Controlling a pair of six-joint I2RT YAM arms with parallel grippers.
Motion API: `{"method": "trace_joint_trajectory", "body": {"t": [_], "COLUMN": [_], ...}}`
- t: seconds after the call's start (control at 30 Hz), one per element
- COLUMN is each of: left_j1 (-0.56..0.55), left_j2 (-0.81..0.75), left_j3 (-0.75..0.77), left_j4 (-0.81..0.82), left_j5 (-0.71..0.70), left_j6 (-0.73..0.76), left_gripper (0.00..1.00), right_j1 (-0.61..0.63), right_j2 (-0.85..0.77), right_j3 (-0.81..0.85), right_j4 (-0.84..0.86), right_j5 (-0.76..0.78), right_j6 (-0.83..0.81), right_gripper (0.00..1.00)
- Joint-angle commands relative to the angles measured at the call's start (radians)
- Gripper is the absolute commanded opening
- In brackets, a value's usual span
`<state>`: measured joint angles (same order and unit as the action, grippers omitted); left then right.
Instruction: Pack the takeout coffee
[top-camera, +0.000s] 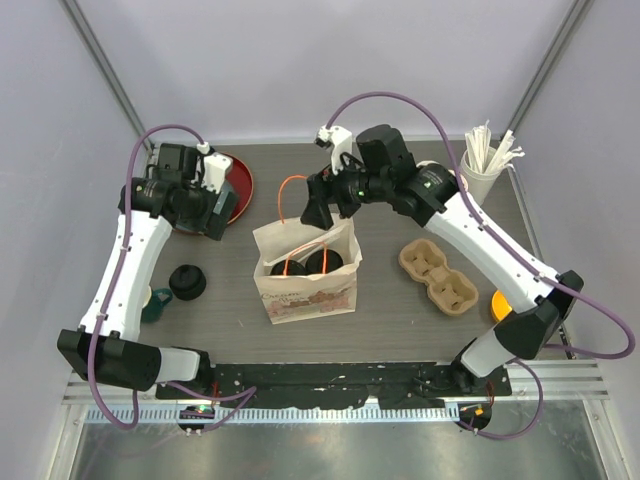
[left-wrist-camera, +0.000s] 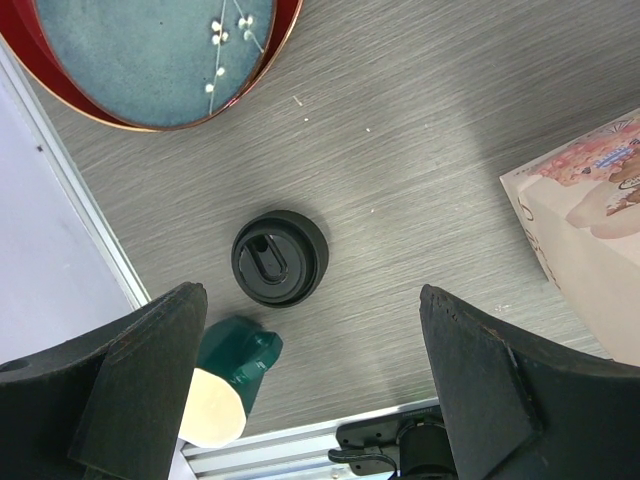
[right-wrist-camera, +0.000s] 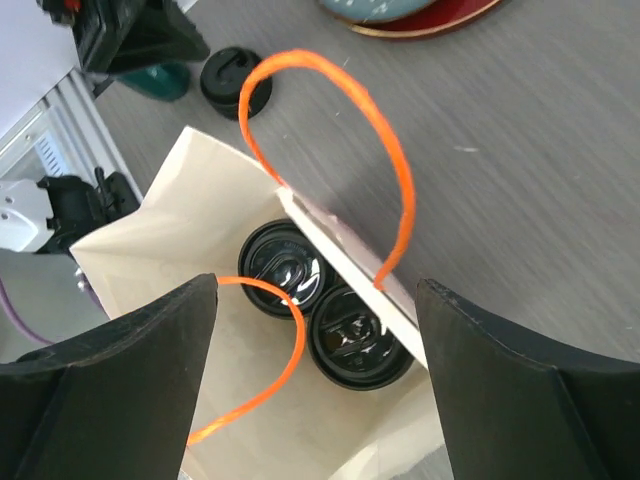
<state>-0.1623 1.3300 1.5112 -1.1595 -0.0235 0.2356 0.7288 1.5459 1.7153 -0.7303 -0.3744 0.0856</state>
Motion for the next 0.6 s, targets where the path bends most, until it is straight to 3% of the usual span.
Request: {"method": "trace_joint_trajectory", "body": {"t": [0.0,0.17,0.27,0.47,0.57], "left_j1": [0.006,0.007,0.009,0.03,0.047], "left_j2": [-0.015,-0.014,-0.018,-0.026,-0.035], "left_j3": [0.001,-0.002,-0.014,-0.077,-0.155], "left_j4": [0.024,0.027,0.046,0.167,0.256], "left_j5": [0.017,0.019,0.019,-0.031,-0.068], "left_j6": [-0.01,-0.012,-0.013,-0.033,-0.056], "left_gripper": [0.92,0.92,0.92,0.92,0.92], "right_j1": [0.0,-0.018,-0.112,-0.426,-0.502], "right_j2": [-0.067,-0.095,-0.122,-0.262,-0.323], "right_j3": [0.115,0.194,0.146,-0.222,-0.405], "right_j4": [0.032,-0.035,-0.037,0.181,0.308], "right_j5": [0.097,0.202,0.256,0.36,0.281], "right_j6": [-0.012,-0.044,-0.041,-0.004,-0.03], "right_gripper": [0.86,0.87,0.88,0.88,0.89]}}
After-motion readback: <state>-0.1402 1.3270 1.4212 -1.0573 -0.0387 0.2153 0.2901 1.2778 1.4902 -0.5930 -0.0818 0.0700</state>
